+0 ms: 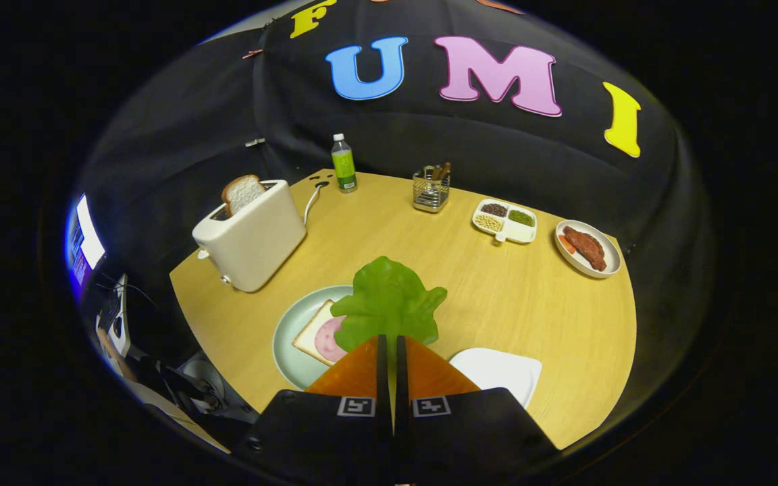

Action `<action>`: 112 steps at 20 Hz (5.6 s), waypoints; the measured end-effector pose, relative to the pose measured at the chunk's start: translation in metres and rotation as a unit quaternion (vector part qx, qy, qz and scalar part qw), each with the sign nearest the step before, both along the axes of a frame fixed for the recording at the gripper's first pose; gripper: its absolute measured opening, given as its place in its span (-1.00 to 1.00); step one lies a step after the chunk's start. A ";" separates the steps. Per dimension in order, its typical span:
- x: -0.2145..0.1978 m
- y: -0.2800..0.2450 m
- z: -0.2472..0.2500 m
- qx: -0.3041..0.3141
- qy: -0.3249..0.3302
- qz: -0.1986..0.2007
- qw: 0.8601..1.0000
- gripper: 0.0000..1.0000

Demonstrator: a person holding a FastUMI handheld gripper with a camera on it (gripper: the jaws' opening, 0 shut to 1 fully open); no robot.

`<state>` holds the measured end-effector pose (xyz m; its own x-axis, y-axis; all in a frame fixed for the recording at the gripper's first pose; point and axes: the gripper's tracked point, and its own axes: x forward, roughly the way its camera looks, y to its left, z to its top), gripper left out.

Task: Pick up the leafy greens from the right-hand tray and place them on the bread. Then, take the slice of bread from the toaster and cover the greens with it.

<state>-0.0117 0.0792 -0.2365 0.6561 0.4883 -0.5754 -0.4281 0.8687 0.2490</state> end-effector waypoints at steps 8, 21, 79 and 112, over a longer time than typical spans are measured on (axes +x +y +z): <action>0.003 0.055 0.005 -0.012 0.000 0.029 0.999 -0.89; 0.014 0.063 -0.021 -0.062 -0.001 0.002 0.998 1.00; 0.133 0.326 0.145 0.072 -0.053 -0.085 0.992 -0.74; 0.034 0.102 0.031 0.118 -0.007 -0.226 0.967 -0.74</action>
<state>0.0227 0.1812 -0.2052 0.8403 0.2660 -0.4724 -0.0221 0.8875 0.4603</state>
